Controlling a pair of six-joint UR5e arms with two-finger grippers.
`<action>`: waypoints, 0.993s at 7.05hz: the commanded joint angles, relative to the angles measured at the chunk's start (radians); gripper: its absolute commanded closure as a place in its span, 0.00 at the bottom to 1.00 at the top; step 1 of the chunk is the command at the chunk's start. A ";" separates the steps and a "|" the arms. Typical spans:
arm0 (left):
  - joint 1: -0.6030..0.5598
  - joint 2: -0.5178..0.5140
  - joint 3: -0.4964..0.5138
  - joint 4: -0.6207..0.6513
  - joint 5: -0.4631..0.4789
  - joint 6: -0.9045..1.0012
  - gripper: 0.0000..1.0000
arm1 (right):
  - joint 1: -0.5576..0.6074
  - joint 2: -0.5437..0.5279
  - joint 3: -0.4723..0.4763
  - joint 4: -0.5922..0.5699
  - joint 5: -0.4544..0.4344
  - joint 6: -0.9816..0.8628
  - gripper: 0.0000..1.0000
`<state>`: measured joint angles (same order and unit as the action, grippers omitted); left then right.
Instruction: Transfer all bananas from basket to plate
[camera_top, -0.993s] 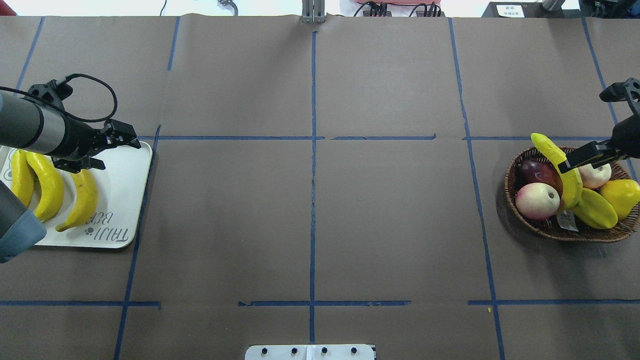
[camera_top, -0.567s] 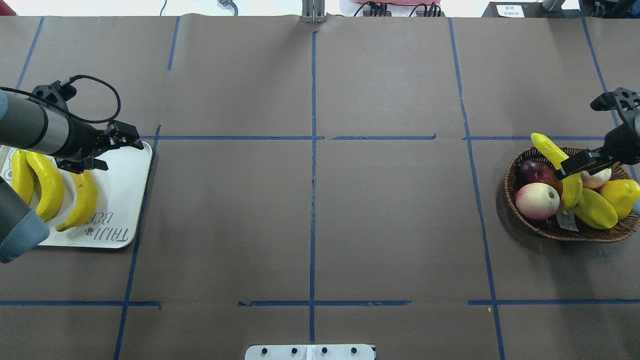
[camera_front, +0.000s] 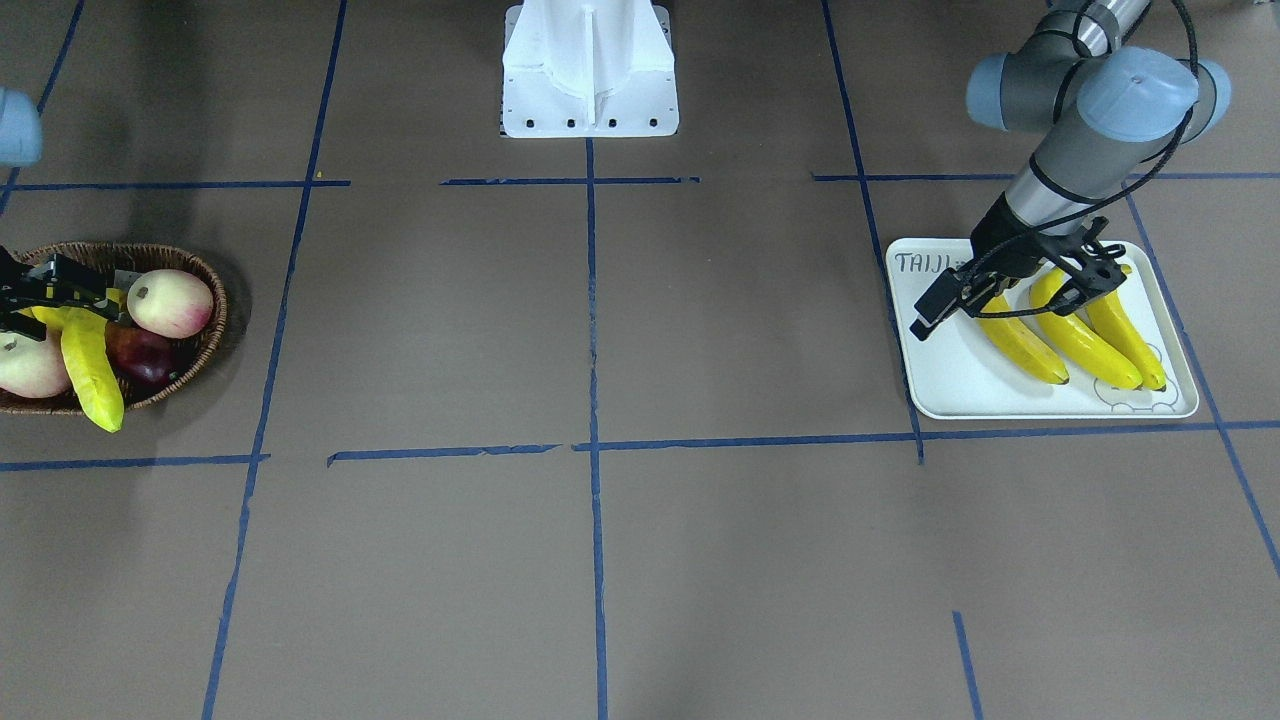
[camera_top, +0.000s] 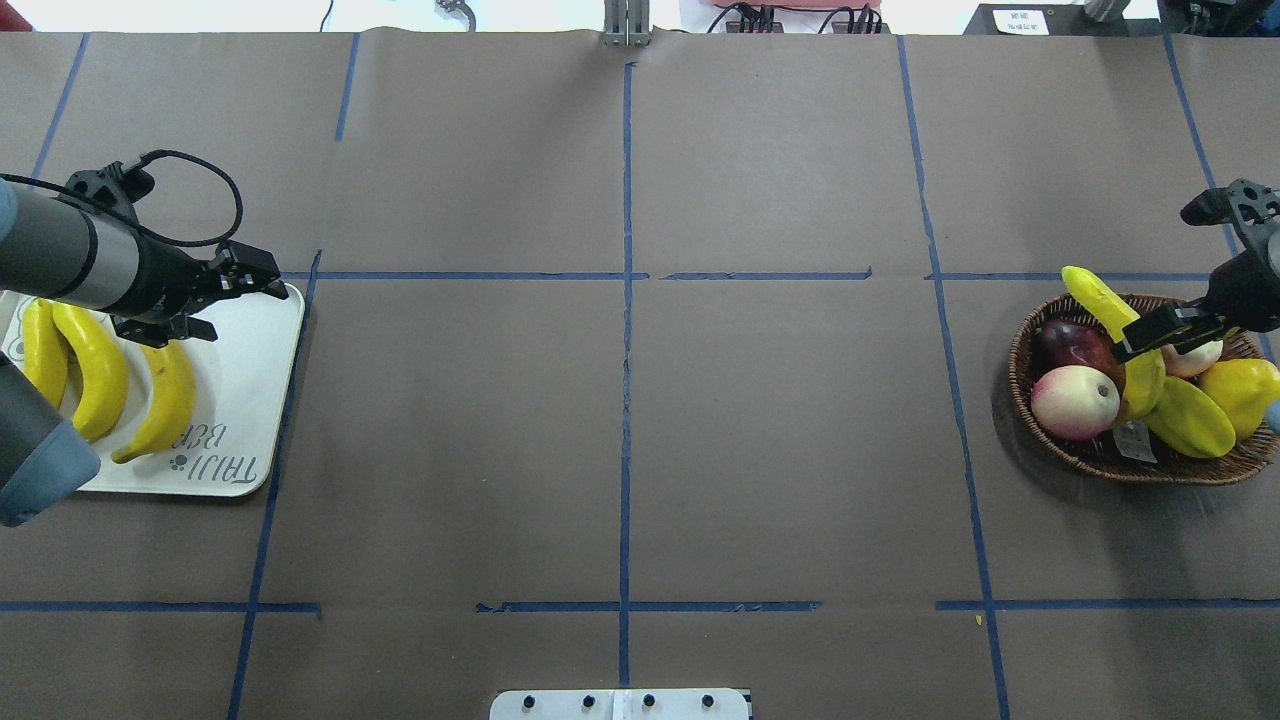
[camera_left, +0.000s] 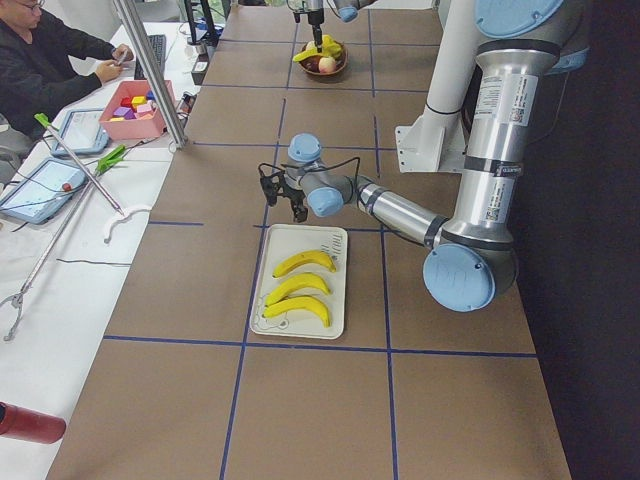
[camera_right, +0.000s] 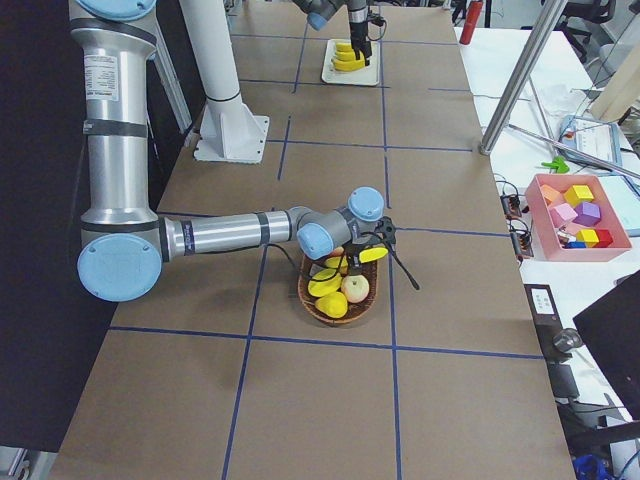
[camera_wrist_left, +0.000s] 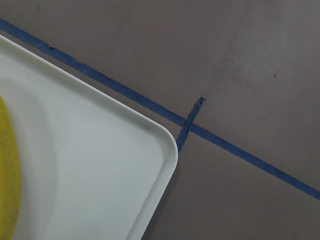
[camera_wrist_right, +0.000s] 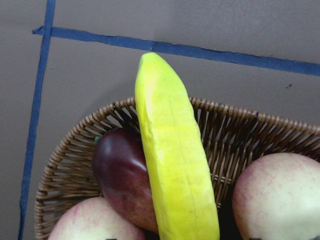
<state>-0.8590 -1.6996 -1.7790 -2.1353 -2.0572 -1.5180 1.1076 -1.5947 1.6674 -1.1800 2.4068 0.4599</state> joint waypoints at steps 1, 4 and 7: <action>0.000 0.000 0.001 0.000 0.000 -0.001 0.01 | 0.000 -0.002 0.000 0.000 0.002 -0.006 0.29; 0.000 -0.002 0.001 0.000 0.002 -0.001 0.01 | -0.015 -0.001 -0.008 0.000 0.000 -0.006 0.32; 0.000 0.000 -0.002 0.000 0.002 -0.001 0.01 | -0.017 -0.005 -0.008 0.002 0.000 -0.006 0.82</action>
<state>-0.8590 -1.7009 -1.7798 -2.1353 -2.0556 -1.5176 1.0901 -1.5972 1.6591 -1.1786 2.4064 0.4533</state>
